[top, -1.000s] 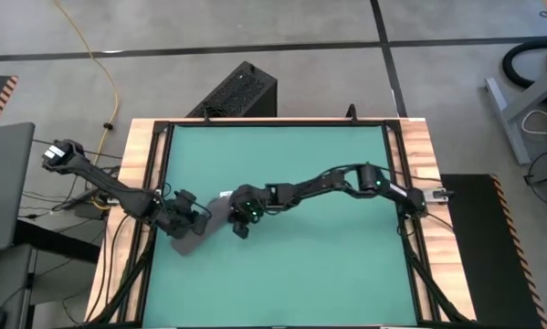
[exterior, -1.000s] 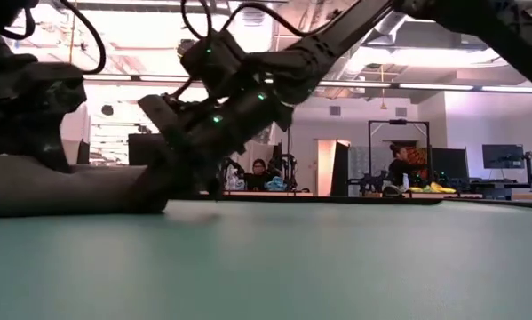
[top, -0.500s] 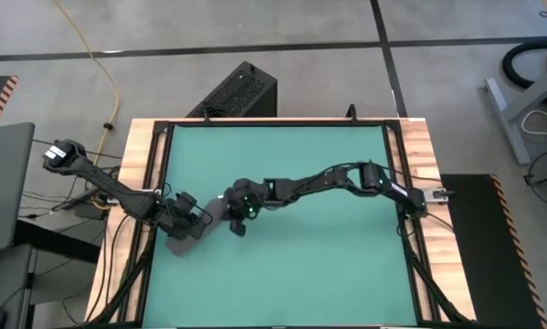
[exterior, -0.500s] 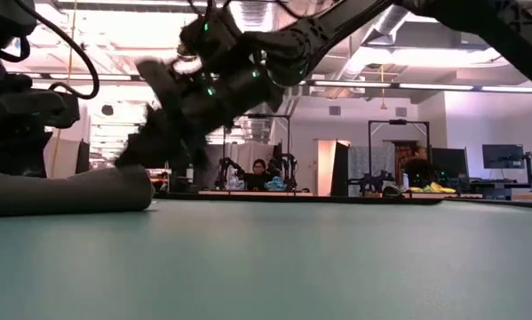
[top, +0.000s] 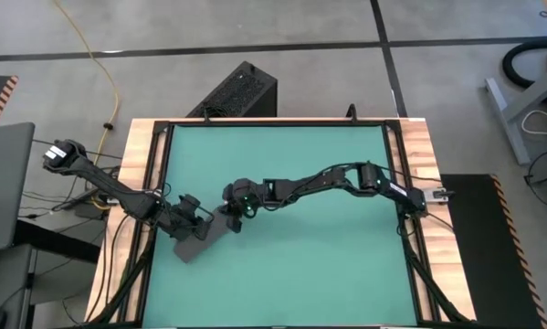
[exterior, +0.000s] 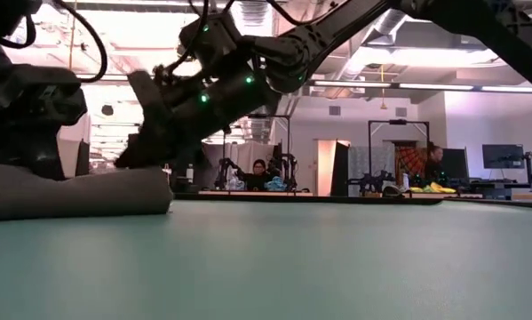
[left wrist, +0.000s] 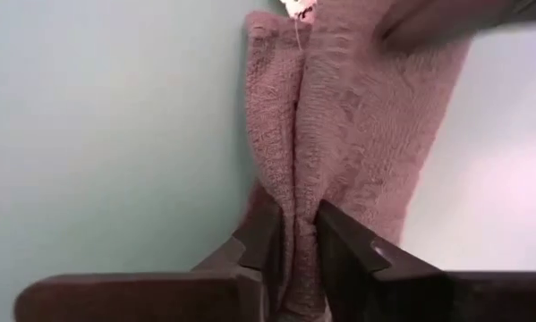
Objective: Roll towel into tight, uniform cylinder
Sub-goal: Roll the gray towel
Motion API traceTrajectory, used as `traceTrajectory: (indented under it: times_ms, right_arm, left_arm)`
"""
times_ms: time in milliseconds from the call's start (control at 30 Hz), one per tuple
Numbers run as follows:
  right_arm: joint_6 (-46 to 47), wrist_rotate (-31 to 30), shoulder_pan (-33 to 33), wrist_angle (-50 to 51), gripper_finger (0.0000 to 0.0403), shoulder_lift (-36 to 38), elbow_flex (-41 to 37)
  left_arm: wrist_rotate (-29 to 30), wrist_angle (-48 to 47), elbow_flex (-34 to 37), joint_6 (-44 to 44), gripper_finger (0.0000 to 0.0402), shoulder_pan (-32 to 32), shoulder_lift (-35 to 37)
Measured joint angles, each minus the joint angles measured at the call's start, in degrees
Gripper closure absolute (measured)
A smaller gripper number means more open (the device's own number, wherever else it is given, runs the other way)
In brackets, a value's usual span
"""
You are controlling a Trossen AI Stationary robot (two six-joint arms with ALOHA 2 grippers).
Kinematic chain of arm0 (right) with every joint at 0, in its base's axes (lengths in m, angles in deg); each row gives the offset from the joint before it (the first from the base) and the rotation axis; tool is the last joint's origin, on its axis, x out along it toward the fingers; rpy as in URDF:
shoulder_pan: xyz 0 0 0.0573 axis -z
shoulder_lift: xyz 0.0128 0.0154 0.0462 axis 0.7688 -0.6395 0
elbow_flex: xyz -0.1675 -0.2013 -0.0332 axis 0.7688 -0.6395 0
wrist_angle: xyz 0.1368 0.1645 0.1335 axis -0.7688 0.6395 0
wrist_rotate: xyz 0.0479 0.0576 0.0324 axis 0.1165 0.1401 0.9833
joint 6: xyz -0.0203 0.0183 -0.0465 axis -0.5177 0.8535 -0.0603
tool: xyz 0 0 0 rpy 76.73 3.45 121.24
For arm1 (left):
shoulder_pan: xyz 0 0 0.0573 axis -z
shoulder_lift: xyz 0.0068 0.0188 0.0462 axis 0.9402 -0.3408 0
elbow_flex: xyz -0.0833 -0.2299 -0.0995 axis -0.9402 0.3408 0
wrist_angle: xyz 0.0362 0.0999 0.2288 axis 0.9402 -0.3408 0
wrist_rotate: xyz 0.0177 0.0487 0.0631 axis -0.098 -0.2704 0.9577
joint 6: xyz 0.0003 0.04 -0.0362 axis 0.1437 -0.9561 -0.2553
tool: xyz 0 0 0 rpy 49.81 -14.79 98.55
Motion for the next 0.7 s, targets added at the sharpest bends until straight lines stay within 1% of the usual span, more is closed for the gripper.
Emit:
traceTrajectory:
  times_ms: [67,167,300,500,700]
  right_arm:
    - [-0.5,-0.1,-0.6,3.3,0.038,0.0,-0.1]
    - [-1.7,-2.7,-1.6,3.1,0.038,0.0,-1.5]
    - [-1.2,-3.1,-1.7,1.3,0.0379,0.1,-3.5]
    - [0.6,-3.9,-0.1,-0.9,0.0379,0.3,-7.2]
    - [-0.2,-4.0,0.1,-1.0,0.0379,0.3,-7.8]
  left_arm:
    - [0.1,1.5,0.0,-0.2,0.0337,0.0,0.0]
    - [-0.1,1.8,0.0,-0.7,0.0319,0.0,0.0]
    - [-0.7,0.3,0.0,-7.3,0.0303,-0.9,0.3]
    - [-5.4,-0.4,0.0,-17.1,0.0299,-4.0,3.1]
    - [-9.0,-3.3,0.0,-21.8,0.0299,-8.0,10.1]
